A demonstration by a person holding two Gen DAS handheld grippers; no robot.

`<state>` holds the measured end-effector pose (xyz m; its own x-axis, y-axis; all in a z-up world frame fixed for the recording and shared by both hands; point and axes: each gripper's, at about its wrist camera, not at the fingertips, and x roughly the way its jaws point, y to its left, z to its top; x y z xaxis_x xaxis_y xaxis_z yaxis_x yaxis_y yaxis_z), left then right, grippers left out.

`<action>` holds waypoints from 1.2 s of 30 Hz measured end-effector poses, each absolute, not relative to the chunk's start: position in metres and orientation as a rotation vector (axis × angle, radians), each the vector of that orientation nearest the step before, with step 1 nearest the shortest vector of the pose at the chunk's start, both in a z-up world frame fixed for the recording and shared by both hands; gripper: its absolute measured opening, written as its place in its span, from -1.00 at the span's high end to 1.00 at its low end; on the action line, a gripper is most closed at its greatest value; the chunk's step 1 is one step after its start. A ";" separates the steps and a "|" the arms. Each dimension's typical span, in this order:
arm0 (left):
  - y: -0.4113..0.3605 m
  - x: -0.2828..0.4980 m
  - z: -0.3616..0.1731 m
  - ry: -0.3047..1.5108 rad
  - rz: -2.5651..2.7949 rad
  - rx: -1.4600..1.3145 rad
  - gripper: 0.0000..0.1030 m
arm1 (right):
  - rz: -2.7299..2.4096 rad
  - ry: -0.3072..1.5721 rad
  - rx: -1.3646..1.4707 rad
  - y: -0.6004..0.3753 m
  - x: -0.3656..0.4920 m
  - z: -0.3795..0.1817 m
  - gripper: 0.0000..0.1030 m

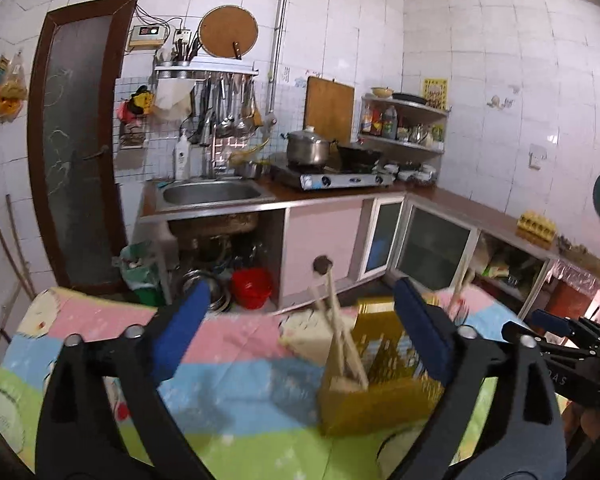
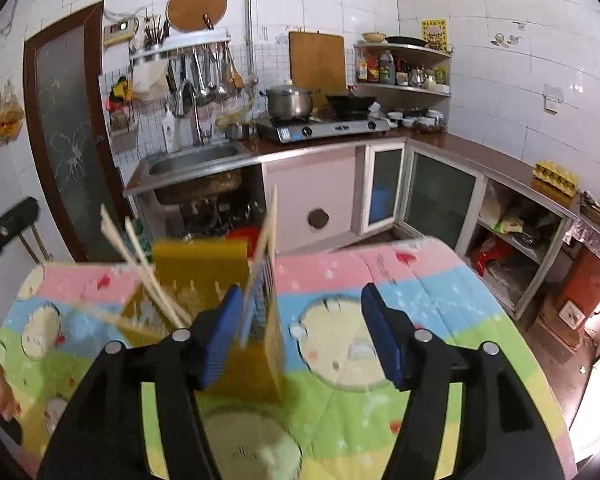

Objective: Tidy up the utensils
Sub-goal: 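Open the left tool into the holder while the right tool releases the fork into it, then close the right tool on a wooden chopstick while the left tool moves to the olive-green spoon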

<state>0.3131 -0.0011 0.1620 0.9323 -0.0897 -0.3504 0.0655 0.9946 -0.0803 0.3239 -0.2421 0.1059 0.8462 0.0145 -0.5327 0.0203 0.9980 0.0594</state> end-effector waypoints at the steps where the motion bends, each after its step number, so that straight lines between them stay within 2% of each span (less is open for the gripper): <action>1: 0.000 0.305 0.157 0.370 -0.073 -0.065 -0.90 | -0.006 0.575 0.057 -0.241 0.319 0.100 -0.19; 13: 0.011 0.273 0.060 0.601 -0.047 -0.087 -0.90 | -0.050 0.767 0.064 -0.226 0.272 -0.011 -0.19; 23: -0.001 0.275 -0.004 0.742 -0.048 -0.033 -0.90 | -0.071 0.861 0.045 -0.209 0.286 -0.043 -0.17; 25: -0.005 0.275 -0.007 0.758 -0.052 -0.025 -0.90 | -0.075 0.861 0.035 -0.206 0.289 -0.045 -0.07; 29: -0.009 0.274 -0.009 0.789 -0.074 -0.056 -0.90 | -0.063 0.862 0.022 -0.201 0.291 -0.045 0.46; 31: -0.010 0.273 -0.010 0.807 -0.073 -0.076 -0.90 | -0.068 0.857 0.007 -0.198 0.291 -0.046 0.60; 32: -0.010 0.273 -0.012 0.822 -0.075 -0.084 -0.90 | -0.063 0.855 0.009 -0.198 0.290 -0.046 0.77; 36: -0.019 0.268 -0.017 0.849 -0.076 -0.078 -0.90 | -0.045 0.849 0.041 -0.203 0.285 -0.044 0.86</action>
